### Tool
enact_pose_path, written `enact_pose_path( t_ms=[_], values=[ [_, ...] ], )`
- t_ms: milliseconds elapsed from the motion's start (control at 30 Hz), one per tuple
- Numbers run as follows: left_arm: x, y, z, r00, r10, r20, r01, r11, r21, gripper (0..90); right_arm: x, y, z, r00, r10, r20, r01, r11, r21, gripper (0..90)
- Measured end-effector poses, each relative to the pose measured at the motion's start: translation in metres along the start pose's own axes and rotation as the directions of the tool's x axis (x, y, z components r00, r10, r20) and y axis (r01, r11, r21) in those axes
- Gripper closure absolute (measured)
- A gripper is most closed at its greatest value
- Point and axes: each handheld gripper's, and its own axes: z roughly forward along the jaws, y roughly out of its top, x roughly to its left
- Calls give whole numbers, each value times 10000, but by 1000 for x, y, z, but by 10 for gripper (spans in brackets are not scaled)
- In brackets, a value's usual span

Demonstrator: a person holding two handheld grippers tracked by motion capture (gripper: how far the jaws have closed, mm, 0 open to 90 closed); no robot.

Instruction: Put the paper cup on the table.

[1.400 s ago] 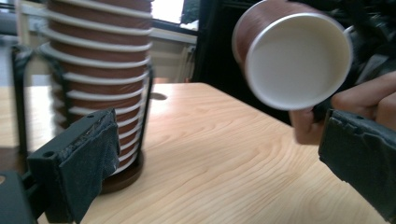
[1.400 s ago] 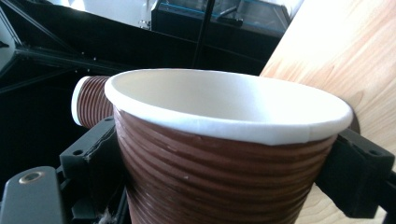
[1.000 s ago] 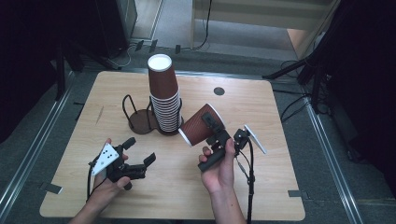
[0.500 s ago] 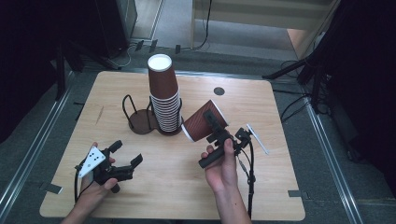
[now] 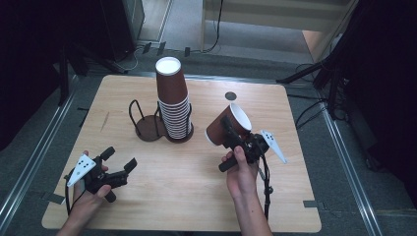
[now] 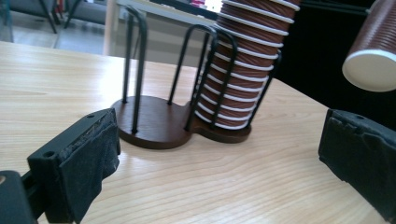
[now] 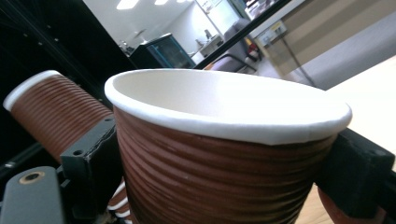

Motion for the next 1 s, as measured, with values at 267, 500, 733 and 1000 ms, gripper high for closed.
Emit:
enact_pose_path(
  t_ms=[267, 500, 733, 1000],
  values=[
    [11, 0, -3, 9984, 3, -571, 3, 9999, 103, 0, 2, -3, 5, 9826, -1783, 521, 1793, 9837, -163, 118],
    [18, -1, -3, 9886, 158, -1500, -104, 9993, 364, 0, 3, -6, 12, 9387, -3294, 1018, 3333, 9425, -231, 117],
    [22, -3, -2, 9833, 279, -1798, -197, 9987, 471, 0, -4, -10, 22, 8860, -4371, 1547, 4413, 8973, 77, 117],
    [25, -3, -4, 9745, 445, -2200, -322, 9977, 593, 0, -13, -4, 31, 8529, -4913, 1765, 4979, 8672, 82, 117]
  ],
)
